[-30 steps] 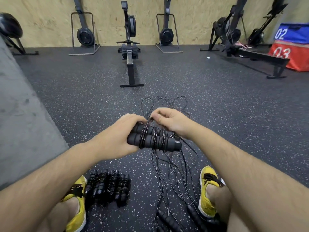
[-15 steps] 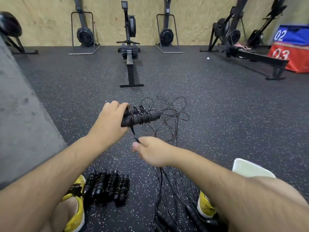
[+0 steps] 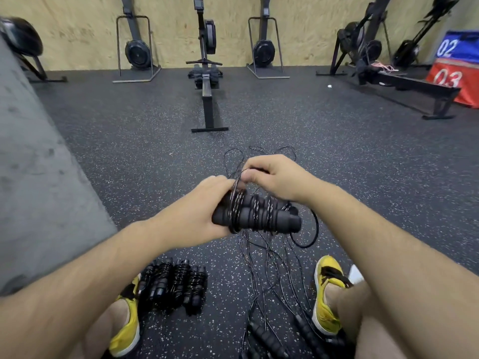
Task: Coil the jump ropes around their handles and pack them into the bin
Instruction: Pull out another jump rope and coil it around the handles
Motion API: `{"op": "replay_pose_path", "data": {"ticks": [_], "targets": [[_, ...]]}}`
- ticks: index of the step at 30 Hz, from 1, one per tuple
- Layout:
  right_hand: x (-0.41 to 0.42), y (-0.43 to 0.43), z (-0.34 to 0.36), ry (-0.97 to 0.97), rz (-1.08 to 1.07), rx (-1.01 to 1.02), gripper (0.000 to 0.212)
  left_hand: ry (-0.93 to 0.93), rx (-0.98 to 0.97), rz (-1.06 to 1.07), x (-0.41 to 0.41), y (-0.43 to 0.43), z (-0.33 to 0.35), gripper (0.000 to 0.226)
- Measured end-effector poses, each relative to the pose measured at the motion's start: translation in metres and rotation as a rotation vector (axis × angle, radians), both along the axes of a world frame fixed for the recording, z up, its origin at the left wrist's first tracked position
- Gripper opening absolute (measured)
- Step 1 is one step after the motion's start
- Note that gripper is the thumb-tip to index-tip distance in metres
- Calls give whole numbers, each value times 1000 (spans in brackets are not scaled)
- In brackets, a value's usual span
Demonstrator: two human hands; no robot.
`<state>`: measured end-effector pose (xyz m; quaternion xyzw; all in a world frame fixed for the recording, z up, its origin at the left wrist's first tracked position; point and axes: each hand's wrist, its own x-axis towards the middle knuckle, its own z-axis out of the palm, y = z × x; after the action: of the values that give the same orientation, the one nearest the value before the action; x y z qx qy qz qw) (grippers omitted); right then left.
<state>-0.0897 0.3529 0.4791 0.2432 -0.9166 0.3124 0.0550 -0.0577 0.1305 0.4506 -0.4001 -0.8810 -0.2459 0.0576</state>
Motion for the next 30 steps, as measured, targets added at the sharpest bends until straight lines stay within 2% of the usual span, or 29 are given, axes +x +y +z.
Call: {"op": "replay_pose_path", "data": {"ticks": [2,3,5,7,8,11,15,18,20,22,25,28,30], "targets": [[-4,3,-4,-244,4,-214,15,-56,160,29,10,2,10,60],[-3,3,-8,-357,13,-253,15,-95,237,58,13,3,15,63],[7,-6,-16,-378,6,-60,21,-161,354,133,13,3,20,67],[20,-26,-29,-259,-20,85,26,-144,394,214,5,3,19,69],[27,-36,-33,-258,-34,122,29,-114,386,263,-1,2,15,70],[46,-66,-40,-268,-63,258,35,22,253,433,-21,-3,1,63],[73,-77,-31,-120,44,458,24,227,-120,579,-36,-9,-8,55],[77,-69,-14,45,55,526,25,178,-359,538,-33,-9,-12,60],[72,-62,-1,136,85,569,23,95,-395,447,-31,-10,-16,59],[64,-54,9,164,118,535,23,-20,-304,342,-27,-12,-14,50],[48,-38,19,69,134,340,15,-256,-144,239,-19,-13,-4,47],[37,-24,25,-97,129,90,5,-377,-128,184,-14,-13,2,47],[34,-20,26,-171,118,0,4,-418,-131,170,-14,-14,3,45]]}}
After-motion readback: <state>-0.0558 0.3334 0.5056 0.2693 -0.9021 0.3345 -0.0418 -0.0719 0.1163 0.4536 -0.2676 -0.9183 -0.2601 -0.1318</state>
